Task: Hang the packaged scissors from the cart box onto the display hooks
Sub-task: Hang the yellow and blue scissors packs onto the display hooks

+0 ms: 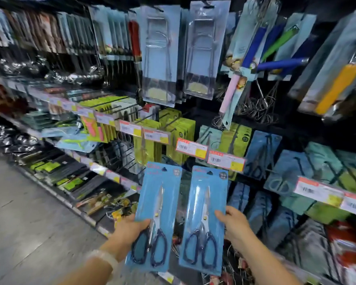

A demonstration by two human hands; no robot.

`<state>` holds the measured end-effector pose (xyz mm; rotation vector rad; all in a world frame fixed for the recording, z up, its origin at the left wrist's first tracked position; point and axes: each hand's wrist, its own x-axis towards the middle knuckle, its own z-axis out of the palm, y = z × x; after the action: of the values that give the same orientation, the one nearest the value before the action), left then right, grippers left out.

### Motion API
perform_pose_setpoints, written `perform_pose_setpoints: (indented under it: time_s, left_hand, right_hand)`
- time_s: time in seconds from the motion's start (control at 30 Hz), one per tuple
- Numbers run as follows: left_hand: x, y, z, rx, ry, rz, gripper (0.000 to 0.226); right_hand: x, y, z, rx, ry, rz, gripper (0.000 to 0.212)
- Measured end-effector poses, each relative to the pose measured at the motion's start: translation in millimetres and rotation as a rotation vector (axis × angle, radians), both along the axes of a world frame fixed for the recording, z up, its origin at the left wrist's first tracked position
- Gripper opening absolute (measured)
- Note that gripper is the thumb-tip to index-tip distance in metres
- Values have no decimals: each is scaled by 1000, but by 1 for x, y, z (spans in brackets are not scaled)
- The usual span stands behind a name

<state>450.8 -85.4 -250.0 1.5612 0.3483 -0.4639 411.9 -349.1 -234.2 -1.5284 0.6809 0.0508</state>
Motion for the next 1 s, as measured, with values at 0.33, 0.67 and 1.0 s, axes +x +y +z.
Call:
perform_pose_setpoints:
  time_s: [0.33,0.67,1.0]
  left_hand:
    - [94,-46,-19,-8,34,-444,34]
    - [123,-84,-25,59,-14,-718,20]
    - [69,-168,-11,7,-136,-913,7]
  right_hand:
    - [0,-13,-33,-37,92,-438,7]
    - [-15,10,-29,-108,68,-605,7]
    - [-87,-32,-33,-105,41,-860,16]
